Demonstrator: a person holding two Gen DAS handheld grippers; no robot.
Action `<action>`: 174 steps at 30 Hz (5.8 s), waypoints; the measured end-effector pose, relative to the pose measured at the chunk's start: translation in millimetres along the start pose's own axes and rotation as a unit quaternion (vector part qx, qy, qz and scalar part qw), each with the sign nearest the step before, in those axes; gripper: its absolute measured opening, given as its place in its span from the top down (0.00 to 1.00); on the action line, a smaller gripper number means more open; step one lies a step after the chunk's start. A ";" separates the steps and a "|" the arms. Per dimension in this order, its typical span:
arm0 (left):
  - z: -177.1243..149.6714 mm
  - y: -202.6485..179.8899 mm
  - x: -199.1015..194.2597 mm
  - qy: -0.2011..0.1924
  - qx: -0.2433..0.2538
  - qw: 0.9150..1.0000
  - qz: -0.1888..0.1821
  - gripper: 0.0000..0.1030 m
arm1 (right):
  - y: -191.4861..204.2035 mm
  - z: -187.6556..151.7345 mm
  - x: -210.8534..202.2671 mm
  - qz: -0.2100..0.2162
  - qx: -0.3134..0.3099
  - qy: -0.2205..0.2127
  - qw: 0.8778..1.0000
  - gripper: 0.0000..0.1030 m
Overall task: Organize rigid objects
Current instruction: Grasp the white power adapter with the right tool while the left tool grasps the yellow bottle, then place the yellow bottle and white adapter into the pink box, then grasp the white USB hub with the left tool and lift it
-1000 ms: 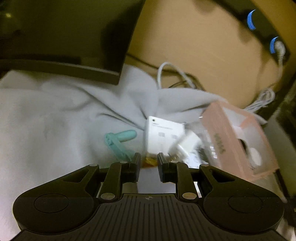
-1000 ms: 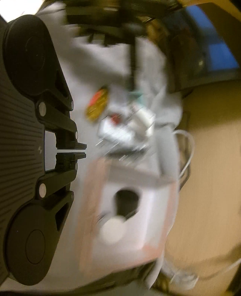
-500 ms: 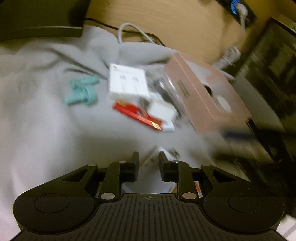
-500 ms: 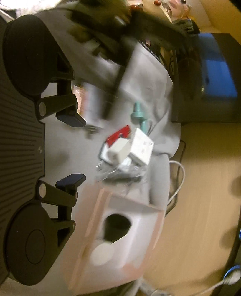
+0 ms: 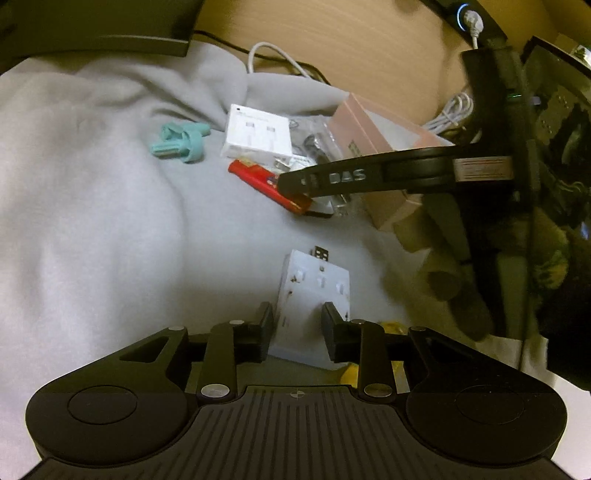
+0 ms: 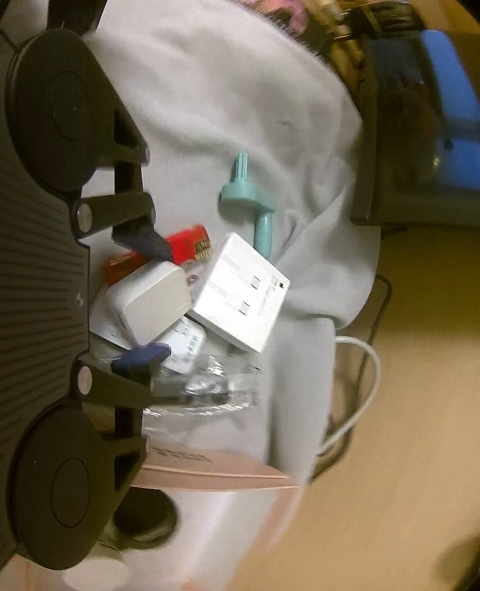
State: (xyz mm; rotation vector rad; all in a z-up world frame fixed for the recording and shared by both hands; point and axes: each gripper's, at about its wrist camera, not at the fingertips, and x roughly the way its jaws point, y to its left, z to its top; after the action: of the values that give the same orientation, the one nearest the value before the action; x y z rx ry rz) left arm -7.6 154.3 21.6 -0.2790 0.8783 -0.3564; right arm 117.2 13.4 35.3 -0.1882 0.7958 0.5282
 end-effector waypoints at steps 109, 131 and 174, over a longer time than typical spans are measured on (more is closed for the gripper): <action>-2.6 -88.0 19.6 -0.006 0.148 0.968 0.202 0.53 | -99.7 -161.9 -123.8 -0.071 0.017 0.015 0.997 0.22; 5.4 -32.4 14.4 -0.027 0.014 0.986 0.165 0.56 | -83.7 -152.5 -110.4 -0.075 -0.009 0.013 0.997 0.14; 21.0 -98.8 50.7 -0.054 -0.108 0.966 0.230 0.44 | -88.5 -174.5 -113.1 -0.018 -0.004 -0.008 1.000 0.04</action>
State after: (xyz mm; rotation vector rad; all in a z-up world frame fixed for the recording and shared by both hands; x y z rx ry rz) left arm 20.1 45.8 36.6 -0.2831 0.8468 0.1871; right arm -12.3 -166.9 -6.7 -0.2054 0.7734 0.4976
